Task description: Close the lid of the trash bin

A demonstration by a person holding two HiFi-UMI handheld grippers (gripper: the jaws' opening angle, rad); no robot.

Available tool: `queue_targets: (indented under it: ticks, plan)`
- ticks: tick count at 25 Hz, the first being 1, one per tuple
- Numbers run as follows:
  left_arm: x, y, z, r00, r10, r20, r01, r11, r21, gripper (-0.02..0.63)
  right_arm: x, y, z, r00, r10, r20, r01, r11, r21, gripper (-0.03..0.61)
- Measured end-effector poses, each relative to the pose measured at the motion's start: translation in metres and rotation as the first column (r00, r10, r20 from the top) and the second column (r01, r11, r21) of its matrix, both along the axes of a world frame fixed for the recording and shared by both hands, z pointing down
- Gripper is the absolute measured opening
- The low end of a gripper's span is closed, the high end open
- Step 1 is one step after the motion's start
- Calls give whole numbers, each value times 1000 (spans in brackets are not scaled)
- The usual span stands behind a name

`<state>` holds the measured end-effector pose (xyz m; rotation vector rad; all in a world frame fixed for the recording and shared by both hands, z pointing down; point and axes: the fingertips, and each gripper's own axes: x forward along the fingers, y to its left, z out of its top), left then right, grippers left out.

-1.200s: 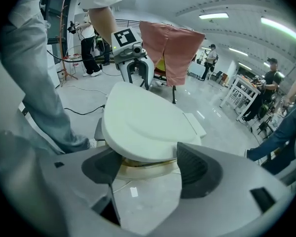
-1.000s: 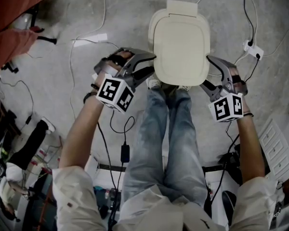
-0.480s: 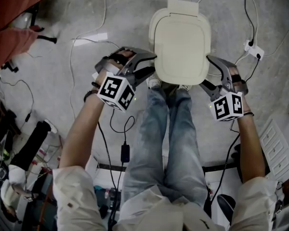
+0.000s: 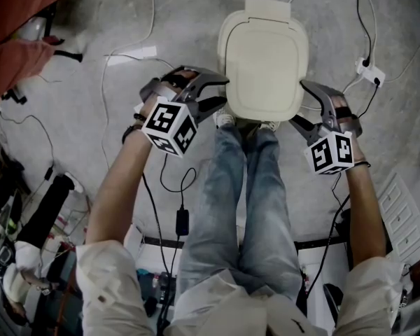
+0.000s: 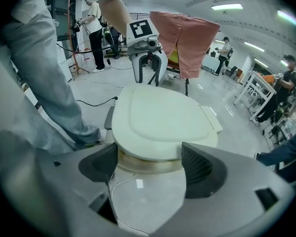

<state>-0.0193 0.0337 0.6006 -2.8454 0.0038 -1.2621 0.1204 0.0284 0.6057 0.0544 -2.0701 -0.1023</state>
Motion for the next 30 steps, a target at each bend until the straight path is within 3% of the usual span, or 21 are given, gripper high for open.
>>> queue_targets:
  ticks: [12, 22, 30]
  plan:
    - [2, 0, 11, 1000, -23, 11, 24, 997, -73, 191, 1, 3, 11, 999, -7, -32, 4, 996, -89, 411]
    - [3, -4, 12, 990, -141, 0, 138, 977, -165, 166, -2, 3, 11, 999, 25, -29, -29, 989, -144, 407]
    - [4, -6, 18, 983, -179, 36, 182, 970, -163, 153, -3, 2, 13, 997, 67, -25, -70, 983, -172, 391]
